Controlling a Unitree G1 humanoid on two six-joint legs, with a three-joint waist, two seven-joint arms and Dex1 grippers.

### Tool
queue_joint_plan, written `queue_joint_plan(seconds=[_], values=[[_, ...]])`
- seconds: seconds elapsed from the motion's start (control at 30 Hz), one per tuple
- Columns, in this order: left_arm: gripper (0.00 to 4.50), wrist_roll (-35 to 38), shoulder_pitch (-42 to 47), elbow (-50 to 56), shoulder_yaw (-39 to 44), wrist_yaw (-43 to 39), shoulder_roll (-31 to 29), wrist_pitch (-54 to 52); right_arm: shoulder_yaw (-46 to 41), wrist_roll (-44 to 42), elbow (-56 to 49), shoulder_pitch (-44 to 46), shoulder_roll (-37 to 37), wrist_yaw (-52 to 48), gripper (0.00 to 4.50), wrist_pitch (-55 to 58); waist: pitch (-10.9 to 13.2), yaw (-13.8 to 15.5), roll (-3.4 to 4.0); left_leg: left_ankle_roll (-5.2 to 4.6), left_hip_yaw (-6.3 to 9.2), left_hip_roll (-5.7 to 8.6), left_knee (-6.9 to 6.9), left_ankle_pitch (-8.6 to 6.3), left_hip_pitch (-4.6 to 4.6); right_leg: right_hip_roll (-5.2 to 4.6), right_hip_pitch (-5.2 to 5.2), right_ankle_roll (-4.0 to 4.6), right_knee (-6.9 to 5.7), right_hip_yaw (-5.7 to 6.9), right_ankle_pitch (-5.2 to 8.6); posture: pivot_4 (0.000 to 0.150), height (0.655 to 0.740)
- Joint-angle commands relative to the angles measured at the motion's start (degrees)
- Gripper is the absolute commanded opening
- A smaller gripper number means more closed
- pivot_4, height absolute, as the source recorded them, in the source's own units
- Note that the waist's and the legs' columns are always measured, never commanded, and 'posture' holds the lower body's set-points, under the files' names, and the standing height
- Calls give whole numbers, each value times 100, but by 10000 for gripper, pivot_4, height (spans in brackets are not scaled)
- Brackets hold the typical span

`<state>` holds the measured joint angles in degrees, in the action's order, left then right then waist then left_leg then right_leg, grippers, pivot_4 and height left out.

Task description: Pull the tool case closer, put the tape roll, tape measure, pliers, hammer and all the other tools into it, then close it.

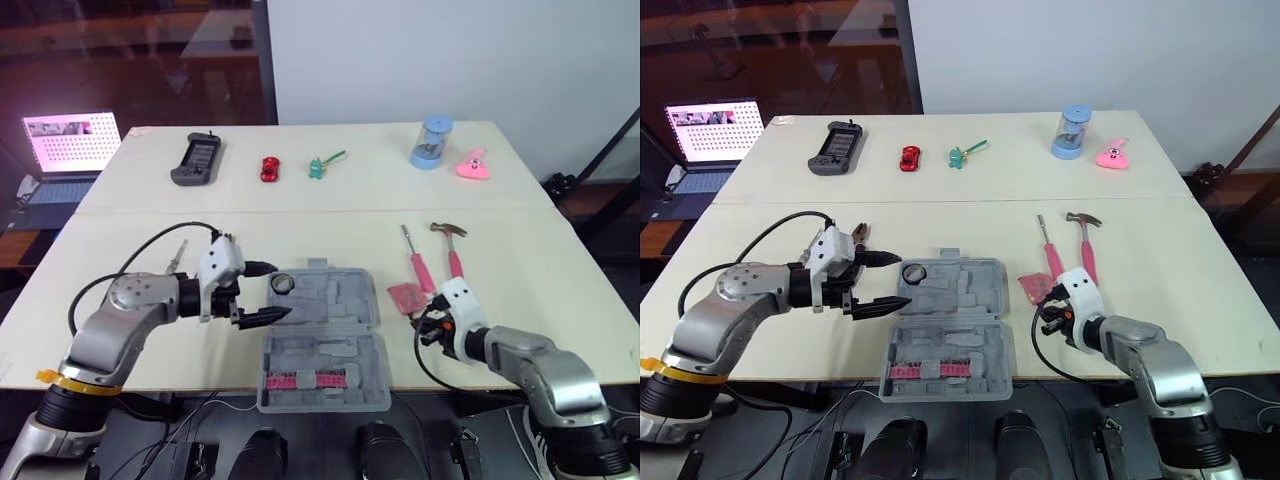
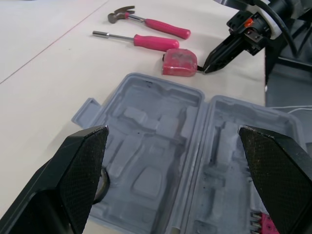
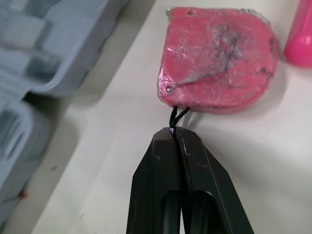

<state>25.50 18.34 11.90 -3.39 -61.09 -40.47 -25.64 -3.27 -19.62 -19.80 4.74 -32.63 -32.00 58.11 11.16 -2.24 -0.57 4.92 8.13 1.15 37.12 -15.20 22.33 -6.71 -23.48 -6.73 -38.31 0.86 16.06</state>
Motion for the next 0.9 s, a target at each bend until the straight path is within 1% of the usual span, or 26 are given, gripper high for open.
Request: queue_joint_plan(seconds=[0.03,0.13,0.43,0.53,0.7,0.9], values=[[45000,33,-2,81,58,-89,-45,67,-145,-214,-606,-184,-68,35,496,222,0,-4,0,0,0,0,0,0,0,0,0,0,0,0,0,1500,6902],[45000,4,13,35,22,-155,-52,77,-269,-359,-975,-371,-12,144,496,451,0,2,0,0,0,0,0,0,0,0,0,0,0,0,0,1500,6902],[45000,-45,229,-160,-138,-342,34,73,-482,-719,-1591,-999,147,388,496,928,0,21,-1,-1,-1,0,1,0,0,0,2,0,1,0,0,1500,6902],[45000,-50,311,-237,-184,-310,45,-54,-503,-788,-1707,-1042,187,494,496,1011,-1,18,-2,-1,0,0,1,0,0,0,2,0,1,0,0,1500,6902],[45000,-69,384,-304,-273,-454,34,0,-559,-1007,-1878,-1238,451,671,496,1280,-1,9,-2,-2,0,0,0,-1,-2,0,2,0,1,0,1,1500,6902],[45000,-103,469,-330,-297,-526,53,-13,-679,-1261,-1930,-1226,616,759,496,1462,-1,19,-2,-2,0,0,1,-1,-1,0,3,0,1,0,1,1500,6902]])
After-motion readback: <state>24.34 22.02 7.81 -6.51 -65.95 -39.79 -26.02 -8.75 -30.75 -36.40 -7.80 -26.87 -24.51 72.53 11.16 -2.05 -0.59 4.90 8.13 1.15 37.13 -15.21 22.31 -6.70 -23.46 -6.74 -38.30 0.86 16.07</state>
